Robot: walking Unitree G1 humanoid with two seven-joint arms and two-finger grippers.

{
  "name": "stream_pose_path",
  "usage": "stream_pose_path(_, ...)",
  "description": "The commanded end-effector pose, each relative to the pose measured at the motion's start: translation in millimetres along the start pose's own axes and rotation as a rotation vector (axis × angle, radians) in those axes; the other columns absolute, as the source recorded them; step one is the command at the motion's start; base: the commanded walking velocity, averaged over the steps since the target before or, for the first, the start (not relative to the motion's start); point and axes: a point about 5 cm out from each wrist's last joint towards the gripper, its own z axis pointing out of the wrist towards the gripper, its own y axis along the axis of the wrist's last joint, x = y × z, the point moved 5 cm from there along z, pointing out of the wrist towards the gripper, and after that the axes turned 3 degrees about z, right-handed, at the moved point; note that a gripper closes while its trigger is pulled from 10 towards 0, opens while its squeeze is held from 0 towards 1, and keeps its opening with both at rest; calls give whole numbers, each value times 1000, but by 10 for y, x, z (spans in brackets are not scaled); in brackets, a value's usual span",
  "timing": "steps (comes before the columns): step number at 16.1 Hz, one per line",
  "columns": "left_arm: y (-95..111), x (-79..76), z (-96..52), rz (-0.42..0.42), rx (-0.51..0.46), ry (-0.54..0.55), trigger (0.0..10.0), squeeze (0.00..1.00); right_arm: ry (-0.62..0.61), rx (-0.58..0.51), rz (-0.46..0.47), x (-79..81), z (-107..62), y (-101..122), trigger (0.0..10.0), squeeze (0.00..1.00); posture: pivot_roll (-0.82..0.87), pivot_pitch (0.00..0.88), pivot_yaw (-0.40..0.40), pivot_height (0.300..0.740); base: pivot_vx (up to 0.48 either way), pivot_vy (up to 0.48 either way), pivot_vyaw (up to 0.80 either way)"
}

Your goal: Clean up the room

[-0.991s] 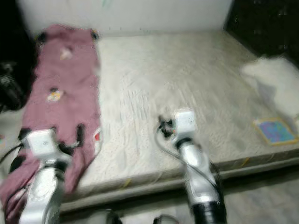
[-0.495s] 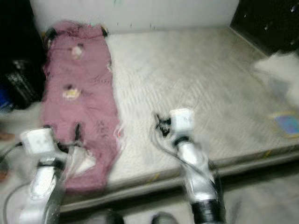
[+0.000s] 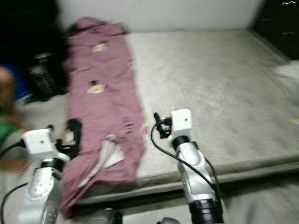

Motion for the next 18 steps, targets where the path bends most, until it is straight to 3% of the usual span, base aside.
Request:
stream_pose_path(1, -1, 15, -9, 10, 4, 4, 10000, 0, -4, -8, -7, -2, 8, 29, 10000, 0, 40, 49, -10, 740, 0, 0, 800)
stream_pose_path(3, 1, 17, -10, 10, 4, 3, 10000, 0, -5, -6, -5, 0, 8, 26, 10000, 0, 40, 49, -10, 740, 0, 0, 800)
stream_pose_path(9, -2, 13, -21, 8, 7, 5, 10000, 0, 4, -4, -10, 3, 26, 45, 10000, 0, 47, 49, -14, 740, 0, 0, 67)
stream_pose_path(18, 46, 16, -18, 44, 2, 5, 10000, 0, 14, -18, 14, 16, 66, 106, 10000, 0, 52, 65, -12, 740, 0, 417, 0)
